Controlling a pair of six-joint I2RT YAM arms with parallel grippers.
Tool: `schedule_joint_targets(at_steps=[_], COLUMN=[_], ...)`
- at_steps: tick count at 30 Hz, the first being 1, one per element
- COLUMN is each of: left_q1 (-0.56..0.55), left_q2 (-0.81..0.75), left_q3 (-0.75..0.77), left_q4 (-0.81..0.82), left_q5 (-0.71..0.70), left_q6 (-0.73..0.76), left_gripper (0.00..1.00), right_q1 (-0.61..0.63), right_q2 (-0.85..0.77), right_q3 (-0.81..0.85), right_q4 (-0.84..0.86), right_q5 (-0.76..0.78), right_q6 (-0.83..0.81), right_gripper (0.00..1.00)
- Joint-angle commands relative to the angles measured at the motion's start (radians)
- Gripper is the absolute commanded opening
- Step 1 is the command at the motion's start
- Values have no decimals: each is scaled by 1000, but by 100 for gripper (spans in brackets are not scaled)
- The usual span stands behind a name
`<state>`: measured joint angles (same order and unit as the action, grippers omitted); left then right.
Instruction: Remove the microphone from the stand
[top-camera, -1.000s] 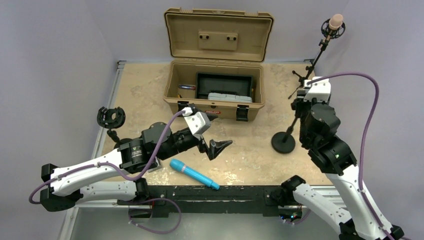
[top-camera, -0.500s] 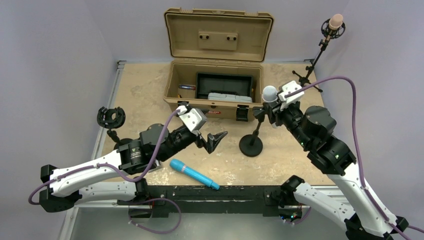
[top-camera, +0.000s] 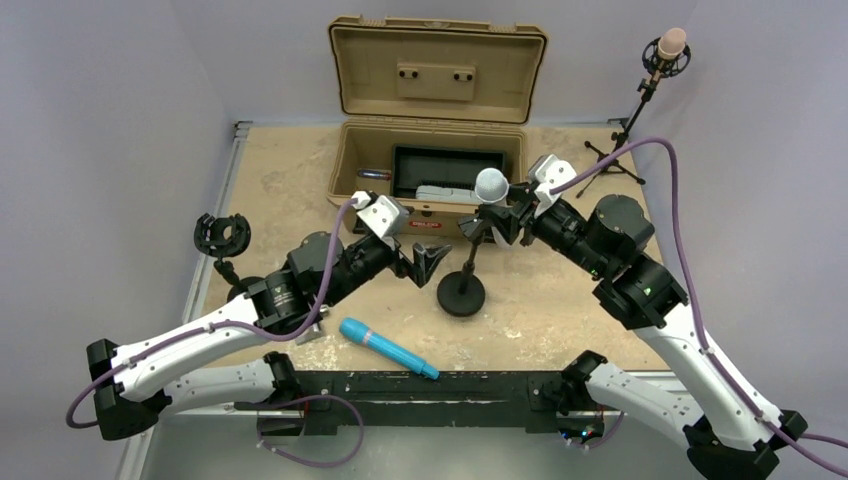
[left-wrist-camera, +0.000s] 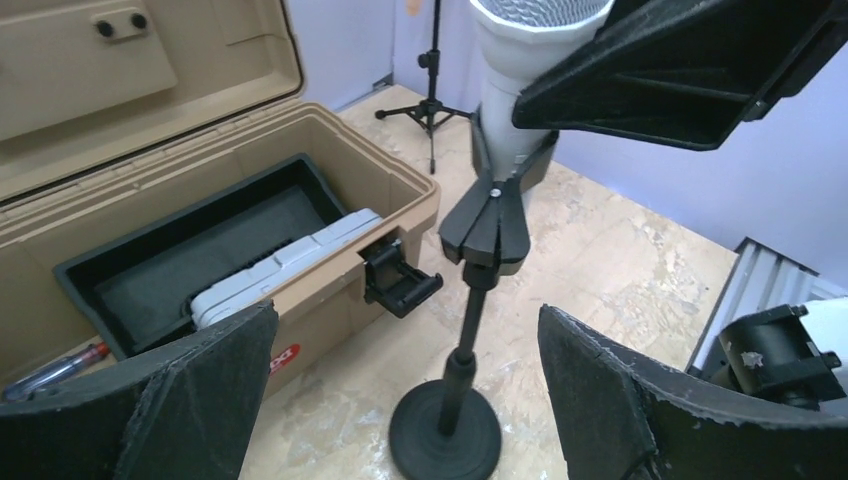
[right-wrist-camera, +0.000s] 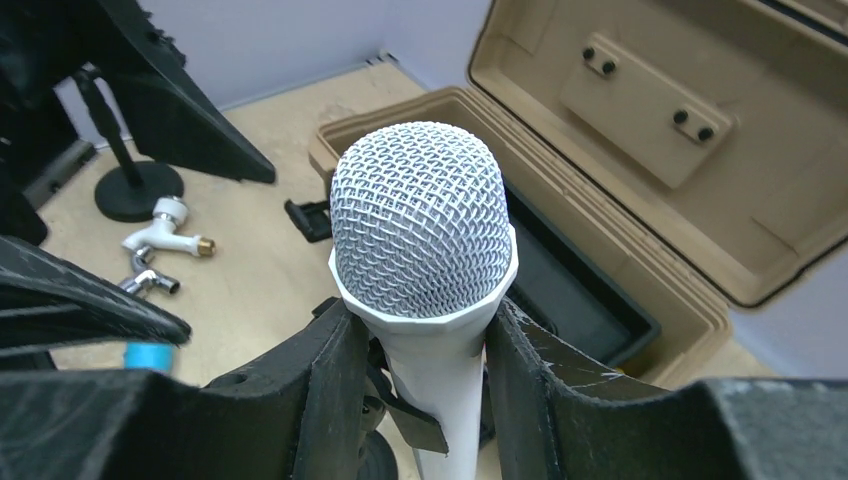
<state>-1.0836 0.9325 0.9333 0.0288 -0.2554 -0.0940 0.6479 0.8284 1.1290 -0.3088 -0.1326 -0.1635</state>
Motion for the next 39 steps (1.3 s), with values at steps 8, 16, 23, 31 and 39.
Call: schedule_joint_targets(at_steps=[8,16,23,31,39], left_q1=[145,152,159,170,174], left_q2=[105,173,209,247,232], left_q3=[-45,-37,-19,23,27], left_q4=[182,222,227,186,168], left_q5=[376,418,451,443,435], left_q6=[-66,-35,-30,-31,-20], left_gripper=[100,99,85,62,48], right_q1=[3,11,27,52,65], right_q2=[28,58,70,77,83], right_q3=[-26,-29,-39,-53,-53], right_q4=[283,288,295,294,291], right_q5=[-119,-110,-107,-81,-58], right_q6=[7,26,41,44,41], right_gripper=[0,0,0,0,0])
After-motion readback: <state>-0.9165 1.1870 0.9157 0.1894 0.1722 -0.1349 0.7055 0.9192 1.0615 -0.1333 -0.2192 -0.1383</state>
